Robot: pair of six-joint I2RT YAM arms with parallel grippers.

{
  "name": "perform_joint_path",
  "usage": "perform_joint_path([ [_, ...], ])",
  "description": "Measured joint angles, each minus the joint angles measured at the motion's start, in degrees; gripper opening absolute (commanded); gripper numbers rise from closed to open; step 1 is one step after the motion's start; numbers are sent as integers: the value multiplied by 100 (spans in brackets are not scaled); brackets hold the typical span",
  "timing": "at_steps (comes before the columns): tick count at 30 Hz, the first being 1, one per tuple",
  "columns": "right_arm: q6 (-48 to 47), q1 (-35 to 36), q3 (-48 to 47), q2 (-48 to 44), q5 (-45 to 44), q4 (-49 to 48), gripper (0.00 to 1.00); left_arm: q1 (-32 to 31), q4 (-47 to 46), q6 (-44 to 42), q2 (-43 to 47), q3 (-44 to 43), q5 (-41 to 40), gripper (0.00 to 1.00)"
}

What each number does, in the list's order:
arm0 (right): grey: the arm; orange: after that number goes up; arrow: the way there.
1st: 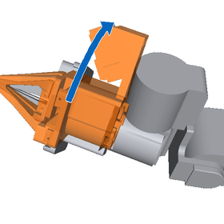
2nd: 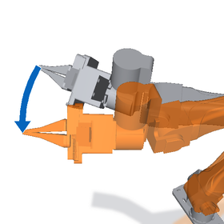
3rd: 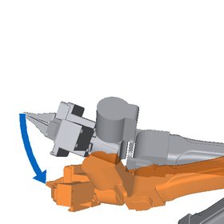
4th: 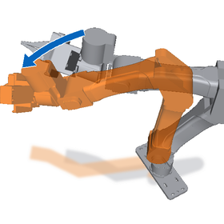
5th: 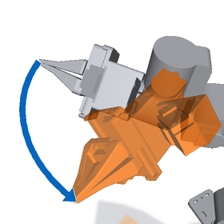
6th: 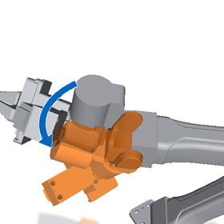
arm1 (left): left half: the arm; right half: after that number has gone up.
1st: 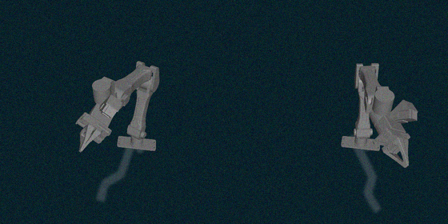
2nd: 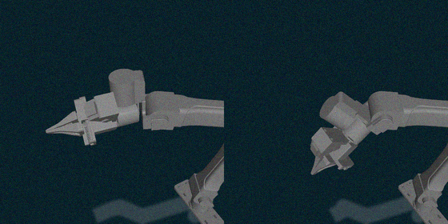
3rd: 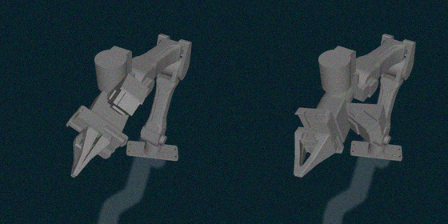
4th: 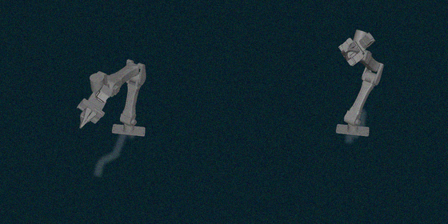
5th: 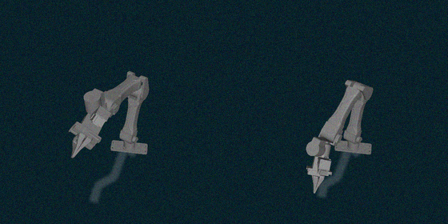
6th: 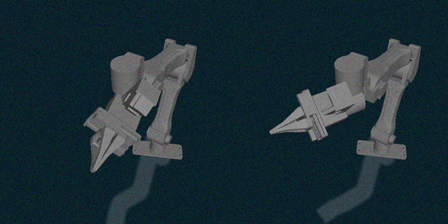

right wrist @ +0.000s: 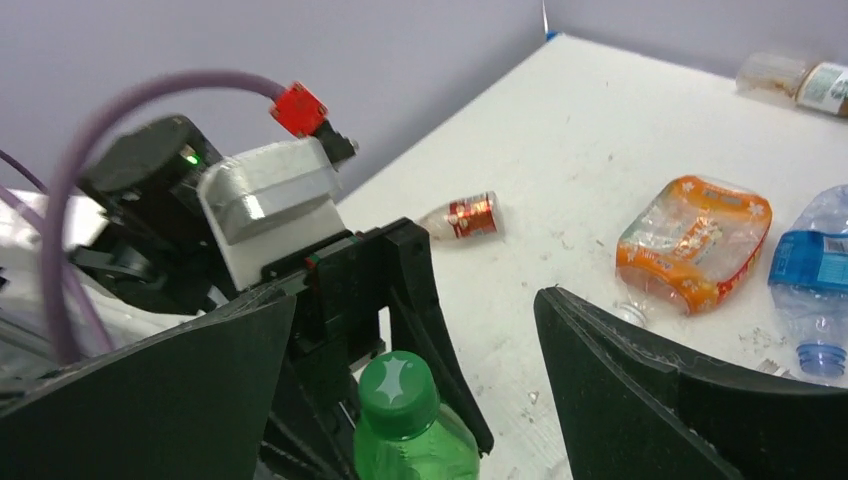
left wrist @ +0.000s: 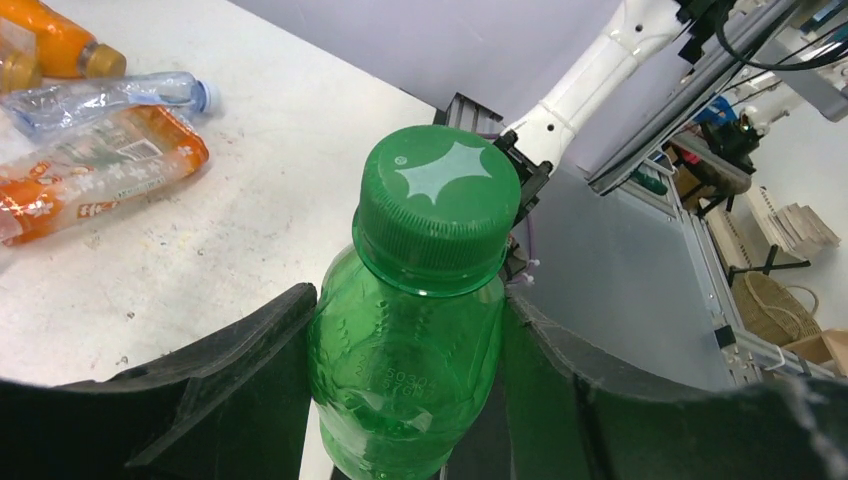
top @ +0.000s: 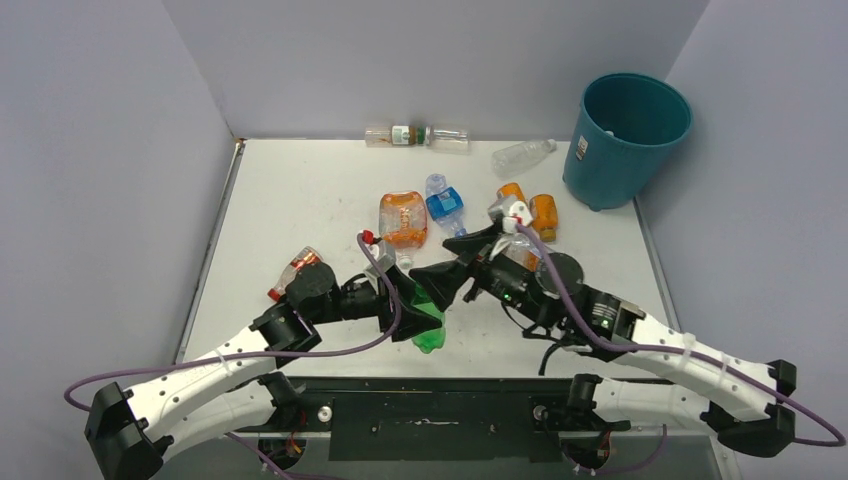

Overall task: Put the plastic bottles in the bin
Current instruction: Pick up the plastic bottle at the center of the board.

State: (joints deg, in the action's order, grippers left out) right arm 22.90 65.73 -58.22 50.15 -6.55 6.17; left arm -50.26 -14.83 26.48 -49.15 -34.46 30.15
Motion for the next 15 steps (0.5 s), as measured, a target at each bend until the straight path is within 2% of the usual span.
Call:
perform_joint_path([
  [6, -63, 4, -68, 761, 203, 382, 81, -33, 170, -105, -2, -9, -63, 0],
  [15, 24, 44, -66, 743, 212, 562, 62, -33, 275, -133, 96, -11, -341, 0],
])
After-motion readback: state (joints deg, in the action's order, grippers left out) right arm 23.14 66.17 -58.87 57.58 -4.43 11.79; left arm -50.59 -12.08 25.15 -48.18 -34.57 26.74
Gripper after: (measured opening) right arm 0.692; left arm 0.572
